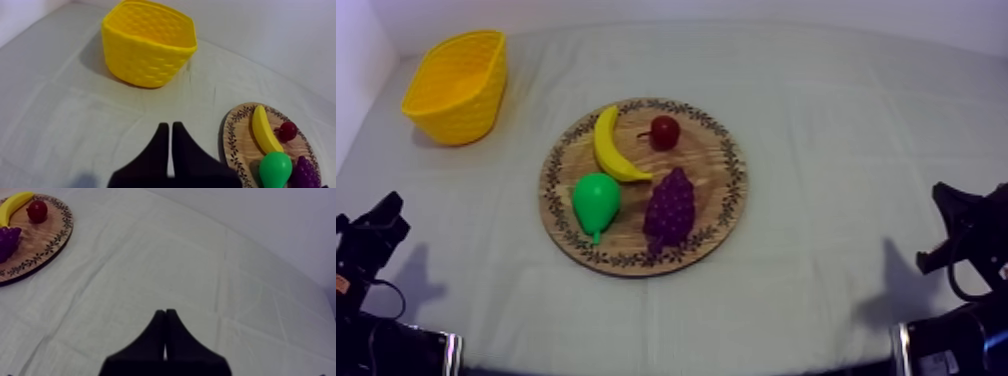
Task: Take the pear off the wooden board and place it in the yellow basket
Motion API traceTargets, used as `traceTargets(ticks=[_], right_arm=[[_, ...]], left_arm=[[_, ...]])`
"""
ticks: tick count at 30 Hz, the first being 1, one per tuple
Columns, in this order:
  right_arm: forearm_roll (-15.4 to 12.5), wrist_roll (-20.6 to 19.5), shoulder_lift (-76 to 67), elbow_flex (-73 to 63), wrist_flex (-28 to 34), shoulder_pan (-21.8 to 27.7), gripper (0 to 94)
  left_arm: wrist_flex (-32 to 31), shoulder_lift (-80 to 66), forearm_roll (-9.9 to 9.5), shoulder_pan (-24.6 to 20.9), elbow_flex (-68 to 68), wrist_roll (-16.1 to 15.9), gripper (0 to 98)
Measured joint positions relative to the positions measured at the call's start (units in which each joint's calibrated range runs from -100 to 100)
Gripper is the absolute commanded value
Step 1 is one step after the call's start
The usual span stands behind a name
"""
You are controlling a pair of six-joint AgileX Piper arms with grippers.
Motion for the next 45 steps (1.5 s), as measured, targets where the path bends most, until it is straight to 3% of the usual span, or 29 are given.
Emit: traceTargets(ticks=[45], right_arm=[[0.0, 0.0, 0.0, 0.0, 0.0, 0.0, 0.2]], left_arm=[[0.7, 0.0, 0.2, 0.03, -0.21, 0.05, 0.0]])
